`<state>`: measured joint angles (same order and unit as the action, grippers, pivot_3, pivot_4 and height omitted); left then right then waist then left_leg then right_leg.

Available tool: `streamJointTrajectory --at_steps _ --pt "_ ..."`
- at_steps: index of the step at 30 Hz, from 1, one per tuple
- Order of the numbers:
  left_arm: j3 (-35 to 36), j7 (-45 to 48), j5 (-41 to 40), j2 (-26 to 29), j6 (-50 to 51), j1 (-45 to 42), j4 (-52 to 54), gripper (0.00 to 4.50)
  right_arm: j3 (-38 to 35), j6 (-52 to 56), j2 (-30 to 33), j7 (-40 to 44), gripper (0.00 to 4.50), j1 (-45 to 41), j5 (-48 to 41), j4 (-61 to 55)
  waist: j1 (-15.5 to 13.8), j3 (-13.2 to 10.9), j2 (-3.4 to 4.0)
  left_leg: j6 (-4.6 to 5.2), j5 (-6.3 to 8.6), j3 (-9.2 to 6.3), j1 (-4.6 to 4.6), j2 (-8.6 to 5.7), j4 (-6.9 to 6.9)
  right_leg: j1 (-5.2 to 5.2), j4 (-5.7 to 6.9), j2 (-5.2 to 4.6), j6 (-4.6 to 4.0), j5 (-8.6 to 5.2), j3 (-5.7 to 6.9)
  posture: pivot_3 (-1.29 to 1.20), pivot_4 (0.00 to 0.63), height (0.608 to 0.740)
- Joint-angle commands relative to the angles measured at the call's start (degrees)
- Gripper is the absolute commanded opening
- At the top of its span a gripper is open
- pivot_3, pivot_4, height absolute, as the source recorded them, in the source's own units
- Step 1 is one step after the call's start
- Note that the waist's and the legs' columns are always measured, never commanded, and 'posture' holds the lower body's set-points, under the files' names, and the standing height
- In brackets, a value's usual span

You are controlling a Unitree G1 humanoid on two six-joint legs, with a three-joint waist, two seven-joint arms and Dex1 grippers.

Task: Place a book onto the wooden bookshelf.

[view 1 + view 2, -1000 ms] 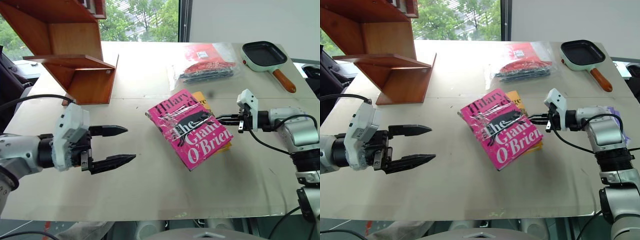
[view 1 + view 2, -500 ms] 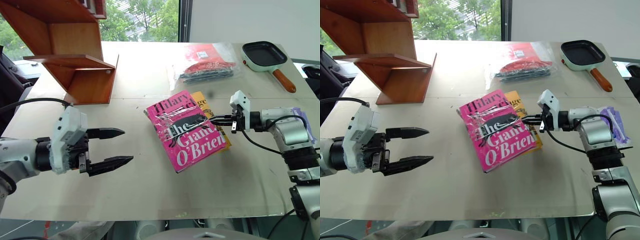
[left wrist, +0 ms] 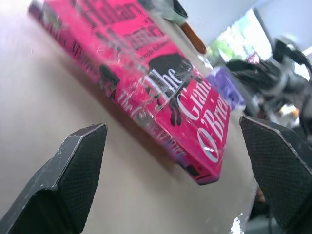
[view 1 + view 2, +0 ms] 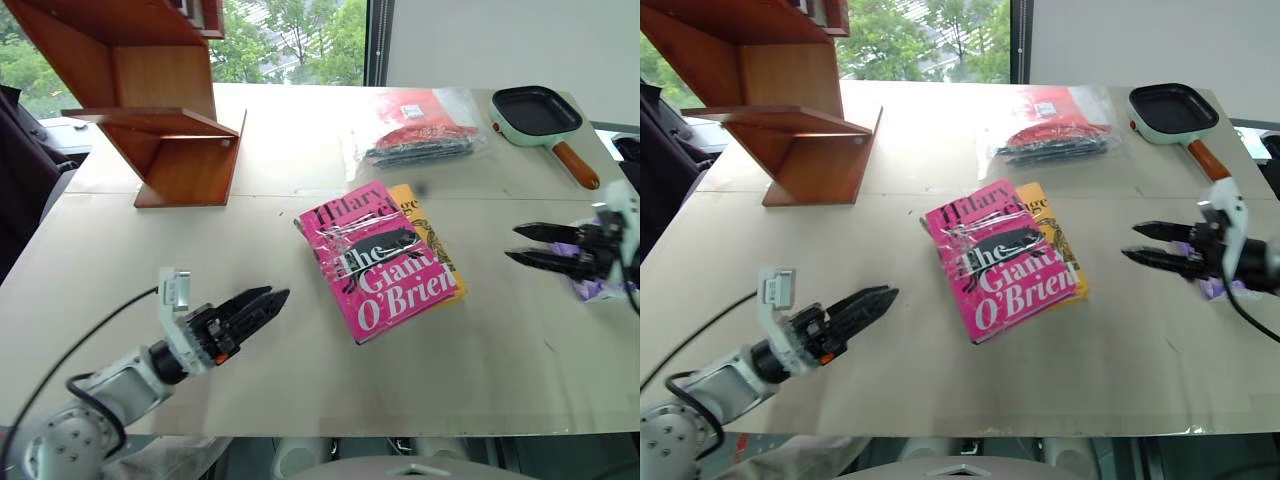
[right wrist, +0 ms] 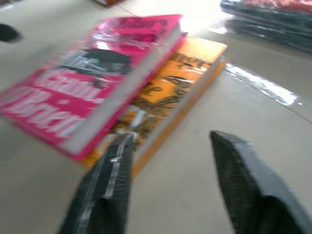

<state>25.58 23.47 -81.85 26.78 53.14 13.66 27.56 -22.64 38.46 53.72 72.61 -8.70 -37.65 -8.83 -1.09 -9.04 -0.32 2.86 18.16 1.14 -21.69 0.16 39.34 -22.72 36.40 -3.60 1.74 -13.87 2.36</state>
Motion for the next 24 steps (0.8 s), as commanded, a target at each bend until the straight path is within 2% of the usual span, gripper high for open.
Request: streamJointTrajectory --at_steps 1,5,10,11,14,16,24 --pt "-4.0 -12.5 -10.8 -3.8 -0.7 -3.1 -5.9 4.5 -8.6 5.2 1.2 0.2 4.41 7.7 -7.1 -11.0 -0.1 0.1 -0.15 0.0 0.0 -0.01 0.04 0.0 0.01 0.02 0.04 -0.01 -0.01 0.0 0.01 0.0 0.15 0.74" --pt "-6.9 -20.6 -14.0 -6.7 -1.2 -9.4 -14.7 4.5 -17.1 9.1 0.4 -0.9 4.47 17.6 -12.5 -19.7 -0.1 0.4 -0.29 0.03 0.01 0.01 0.08 -0.03 0.1 0.06 0.21 -0.06 -0.02 0.01 0.0 0.0 0.15 0.74" --pt "-9.5 -20.4 -16.2 -6.0 2.6 -16.2 -22.7 4.5 -25.1 11.0 -0.8 -3.2 4.47 25.3 -16.8 -26.5 -0.2 0.5 -0.43 0.03 0.0 0.04 0.1 -0.05 0.15 0.06 0.28 0.04 -0.03 0.0 -0.01 0.0 0.15 0.74" --pt "-10.8 -19.4 -16.3 -5.5 4.6 -17.4 -23.8 4.5 -26.4 9.9 -2.0 -5.1 4.47 25.3 -17.5 -27.7 0.0 0.5 -0.46 0.03 -0.01 0.06 0.1 -0.07 0.16 0.06 0.28 0.06 -0.03 0.0 -0.02 0.0 0.15 0.74" --pt "-14.8 -16.4 -14.7 -5.3 9.3 -23.5 -28.7 4.5 -32.2 3.4 -11.6 -6.4 4.47 26.7 -25.6 -30.7 -0.4 0.6 -0.63 0.02 -0.01 0.04 0.11 -0.09 0.19 0.1 0.28 0.2 -0.02 -0.01 0.0 0.0 0.15 0.74" --pt "-15.8 -15.1 -13.2 -5.6 10.4 -26.5 -31.7 4.5 -33.5 -1.1 -14.8 -4.0 4.47 30.4 -22.6 -32.0 -0.8 0.6 -0.58 0.03 -0.01 0.04 0.12 -0.11 0.23 0.13 0.29 0.46 -0.01 -0.01 -0.06 0.0 0.15 0.74" --pt "-17.0 -13.1 -8.2 -7.9 13.6 -31.0 -36.8 4.5 -36.3 -11.8 -18.8 4.0 4.47 41.6 -21.3 -31.9 -0.2 0.7 -0.57 0.03 -0.01 0.15 0.31 -0.07 0.23 0.2 0.32 0.43 -0.01 -0.02 -0.31 0.0 0.15 0.74"
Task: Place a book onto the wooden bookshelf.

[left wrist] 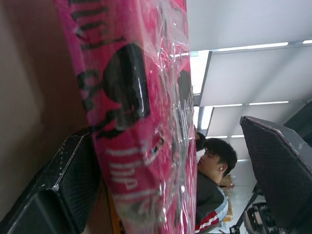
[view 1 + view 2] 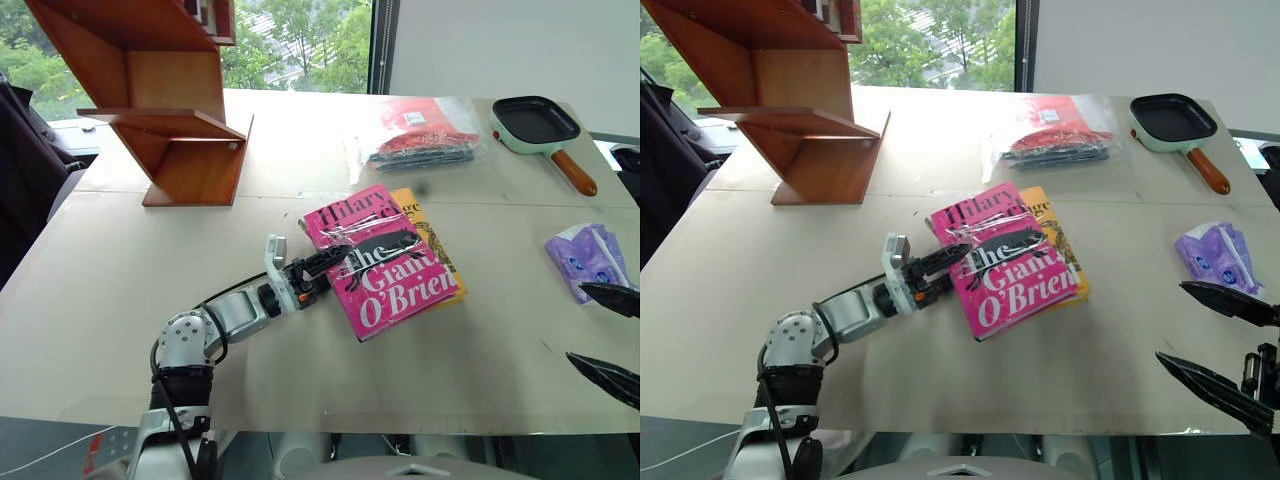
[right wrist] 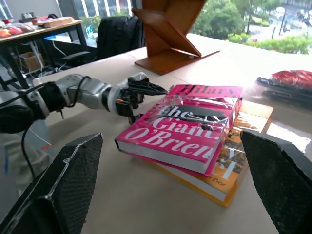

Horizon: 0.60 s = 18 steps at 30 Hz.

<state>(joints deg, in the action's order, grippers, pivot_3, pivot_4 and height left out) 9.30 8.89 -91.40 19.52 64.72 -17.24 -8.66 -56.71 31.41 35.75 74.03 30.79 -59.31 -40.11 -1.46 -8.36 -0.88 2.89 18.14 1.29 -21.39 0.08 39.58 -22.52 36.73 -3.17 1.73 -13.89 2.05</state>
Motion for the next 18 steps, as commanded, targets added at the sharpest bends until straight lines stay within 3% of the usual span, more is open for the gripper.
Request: streamJointTrajectory --at_steps 1,6,15,16,18 --pt "-0.7 1.6 1.7 -0.8 2.5 -0.1 -0.9 4.5 -2.3 -5.3 -1.0 3.0 4.47 3.2 0.3 -0.6 0.2 0.0 0.0 0.0 0.0 0.01 0.07 0.01 -0.02 0.06 0.0 -0.04 0.0 0.0 -0.03 0.0 0.15 0.74" --pt "-0.3 2.2 3.6 -1.3 4.1 -0.1 -1.5 4.5 -2.8 -8.4 -0.7 4.9 4.47 7.6 0.0 0.2 0.3 0.0 0.01 0.0 0.02 0.04 0.6 0.03 -0.2 0.45 -0.07 -0.13 -0.06 -0.05 -0.11 0.0 0.15 0.74" --pt "1.5 0.5 6.8 -3.9 5.7 -1.5 -5.9 4.5 -1.1 -7.1 4.4 -0.9 4.47 7.7 -1.7 -0.6 -0.4 0.1 0.22 0.01 0.03 0.07 0.61 0.02 -0.23 0.45 -0.06 -0.37 -0.22 -0.13 -0.04 0.0 0.15 0.74" --pt "1.8 0.0 7.1 -4.5 5.5 -1.4 -6.5 3.98 -0.9 -7.0 4.7 -1.4 4.5 7.6 -1.9 -0.6 -0.7 0.2 0.33 0.01 0.03 0.08 0.62 0.02 -0.23 0.45 -0.06 -0.37 -0.22 -0.13 -0.04 0.0 0.15 0.74" --pt "2.7 -0.5 6.8 -5.9 5.5 -1.3 -7.0 3.42 -0.7 -6.8 5.3 -2.2 4.5 7.3 -2.3 -0.6 -0.8 0.3 0.42 0.02 0.04 0.08 0.61 0.02 -0.23 0.45 -0.07 -0.4 -0.22 -0.13 -0.04 0.0 0.15 0.74"
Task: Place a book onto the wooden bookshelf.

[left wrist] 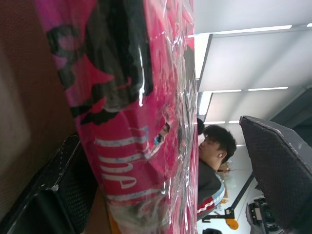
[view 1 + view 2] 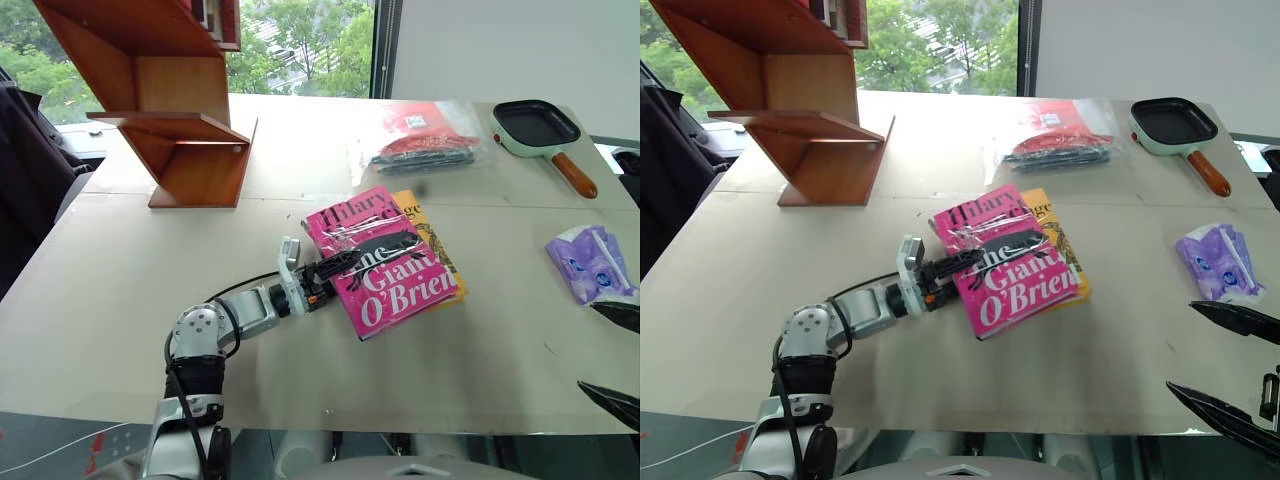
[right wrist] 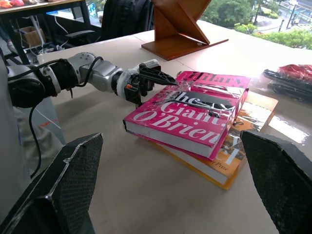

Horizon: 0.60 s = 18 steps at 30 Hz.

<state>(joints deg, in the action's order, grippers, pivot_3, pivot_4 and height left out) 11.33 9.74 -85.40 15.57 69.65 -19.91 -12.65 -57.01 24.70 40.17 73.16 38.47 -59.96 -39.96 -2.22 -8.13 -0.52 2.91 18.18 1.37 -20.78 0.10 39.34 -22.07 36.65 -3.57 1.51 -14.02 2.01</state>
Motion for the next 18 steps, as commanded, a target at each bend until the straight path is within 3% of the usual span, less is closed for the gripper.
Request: streamJointTrajectory --at_steps 1,6,7,13,16,18 --pt "0.9 -1.4 0.7 -2.4 0.8 1.4 -3.0 3.04 -0.3 0.0 1.1 -1.7 4.5 -0.5 -1.8 -0.8 -0.1 0.1 0.13 0.0 0.0 0.0 -0.01 0.0 0.0 0.0 -0.01 0.0 0.0 0.0 0.0 0.0 0.15 0.74" --pt "2.1 -1.9 0.4 -4.2 1.8 1.8 -2.0 0.78 0.5 0.0 2.1 -2.5 4.5 -1.3 -2.0 -0.4 -0.1 0.2 0.24 0.02 0.01 0.0 -0.01 0.0 -0.03 0.0 -0.03 -0.01 -0.01 0.0 0.01 0.0 0.15 0.74" --pt "2.5 -2.0 0.2 -4.4 1.8 2.0 -1.7 0.63 0.8 0.0 2.3 -2.7 4.5 -1.5 -2.1 -0.4 -0.1 0.2 0.24 0.02 0.01 0.0 -0.01 0.0 -0.04 0.0 -0.03 -0.01 -0.01 0.0 0.01 0.0 0.15 0.74" --pt "8.7 1.3 -2.6 -3.1 -4.6 3.3 11.4 0.64 4.2 0.9 4.9 -4.3 4.5 -5.2 -1.9 1.2 0.3 0.0 0.03 0.02 0.01 0.0 -0.1 0.01 -0.1 -0.05 -0.13 -0.02 -0.01 0.0 0.0 0.0 0.15 0.74" --pt "8.0 8.0 3.1 3.8 -7.7 2.3 25.2 0.64 7.2 1.2 6.7 -5.6 4.5 -9.5 -0.6 4.1 0.4 -0.3 -0.41 -0.02 -0.01 -0.01 -0.37 0.04 -0.13 -0.34 -0.12 0.02 -0.04 -0.01 0.03 0.0 0.15 0.74" --pt "9.6 9.1 0.3 7.7 -9.3 -1.8 30.1 0.64 10.6 1.2 8.2 -6.7 4.5 -13.8 0.7 6.9 0.5 -0.3 -0.42 -0.03 -0.02 -0.02 -0.62 0.04 -0.07 -0.57 -0.12 0.02 -0.04 0.0 0.06 0.0 0.15 0.74"
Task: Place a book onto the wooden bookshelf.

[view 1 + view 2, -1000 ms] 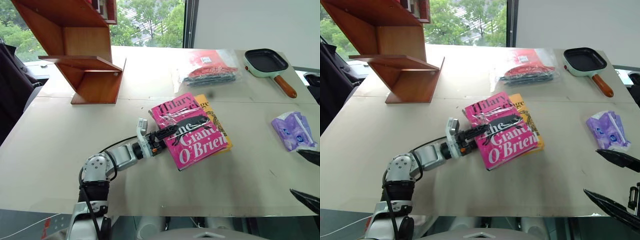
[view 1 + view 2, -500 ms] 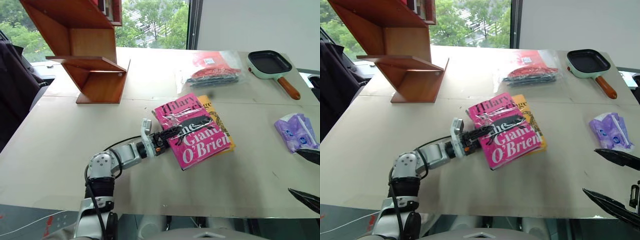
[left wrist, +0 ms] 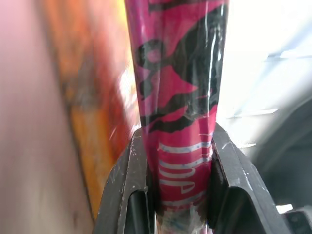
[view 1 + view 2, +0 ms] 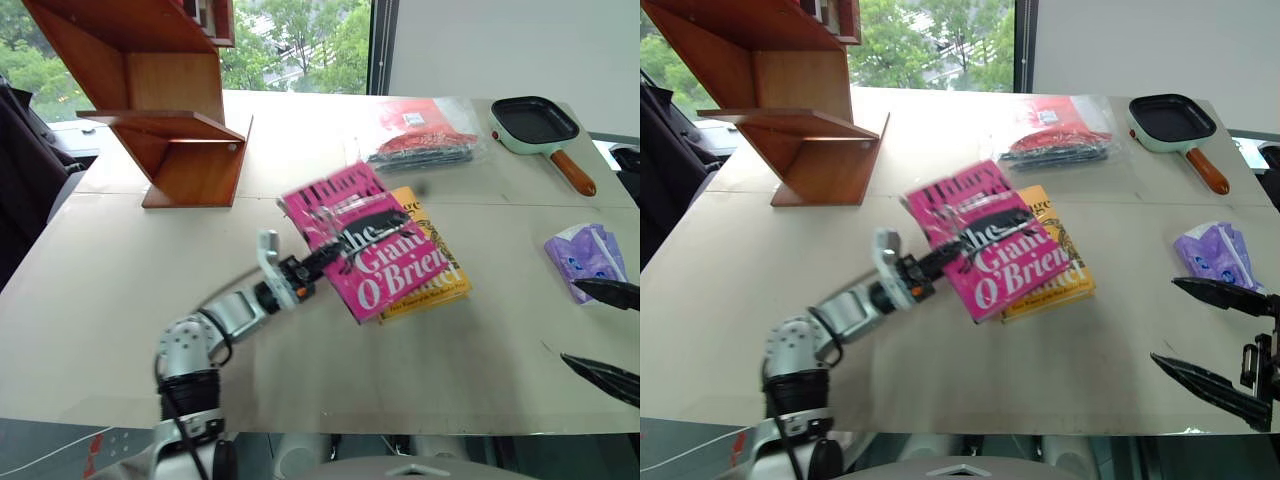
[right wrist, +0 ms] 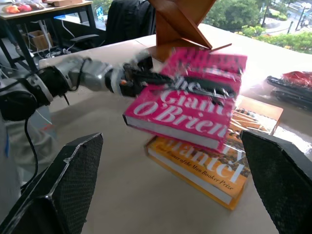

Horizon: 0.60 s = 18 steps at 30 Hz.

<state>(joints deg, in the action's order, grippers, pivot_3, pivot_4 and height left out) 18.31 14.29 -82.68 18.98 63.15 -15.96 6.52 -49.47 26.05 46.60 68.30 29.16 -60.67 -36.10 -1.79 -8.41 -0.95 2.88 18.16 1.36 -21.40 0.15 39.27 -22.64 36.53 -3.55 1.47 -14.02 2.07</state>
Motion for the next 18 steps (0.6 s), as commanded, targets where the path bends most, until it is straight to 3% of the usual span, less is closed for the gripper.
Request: streamJointTrajectory --at_steps 1,3,4,8,11,14,18 --pt "3.9 3.1 -4.3 5.2 -4.7 -9.2 11.3 0.64 4.9 -0.4 2.6 -1.8 4.5 -6.6 2.7 4.4 -0.1 0.0 0.02 0.0 0.0 0.0 -0.12 -0.01 0.05 -0.07 -0.02 -0.01 0.0 0.0 0.02 0.0 0.15 0.74" --pt "4.7 1.6 -3.6 7.2 -7.0 -14.2 11.6 0.64 7.6 -0.9 3.7 -1.2 4.5 -9.7 4.5 6.6 -0.8 -0.1 0.04 0.01 0.0 -0.06 -0.25 -0.04 0.2 -0.08 -0.05 -0.04 0.01 0.01 0.14 0.0 0.15 0.74" --pt "3.5 3.2 0.5 10.1 -7.5 -16.2 13.0 0.64 9.0 -0.9 4.1 -1.1 4.5 -11.4 5.2 7.7 -0.8 -0.1 0.04 0.02 -0.01 -0.15 -0.33 -0.06 0.24 -0.07 -0.11 -0.04 0.02 0.01 0.24 0.0 0.15 0.74" --pt "-7.4 13.6 24.7 29.3 -13.4 -21.1 20.0 0.64 14.1 -0.6 6.8 0.2 4.5 -18.1 8.0 12.6 -0.1 -0.1 0.12 0.0 -0.02 -0.15 -0.31 -0.08 0.07 -0.05 -0.31 0.17 0.21 0.11 0.24 0.0 0.15 0.74" --pt "-14.4 20.8 39.9 39.1 -23.0 -23.6 22.3 0.64 16.2 -0.7 7.7 3.6 4.5 -22.1 8.3 17.4 0.4 -0.3 0.31 -0.02 -0.02 -0.11 -0.35 -0.09 -0.07 -0.06 -0.58 0.53 0.25 0.13 0.18 0.0 0.15 0.74" --pt "-17.8 23.0 52.3 43.5 -31.5 -25.5 22.1 0.64 18.5 -3.5 7.5 6.5 4.5 -25.3 11.3 22.0 0.4 -0.3 0.32 -0.02 -0.02 -0.12 -0.4 -0.06 -0.06 -0.06 -0.68 0.55 0.27 0.12 0.24 0.0 0.15 0.74" --pt "-15.3 22.1 66.4 47.3 -43.5 -26.9 18.9 0.64 22.6 -5.9 6.9 9.8 4.5 -31.1 13.6 28.0 0.6 -0.6 0.22 -0.02 -0.02 -0.12 -0.41 -0.05 -0.03 -0.06 -0.63 0.55 0.32 0.13 0.24 0.0 0.15 0.74"
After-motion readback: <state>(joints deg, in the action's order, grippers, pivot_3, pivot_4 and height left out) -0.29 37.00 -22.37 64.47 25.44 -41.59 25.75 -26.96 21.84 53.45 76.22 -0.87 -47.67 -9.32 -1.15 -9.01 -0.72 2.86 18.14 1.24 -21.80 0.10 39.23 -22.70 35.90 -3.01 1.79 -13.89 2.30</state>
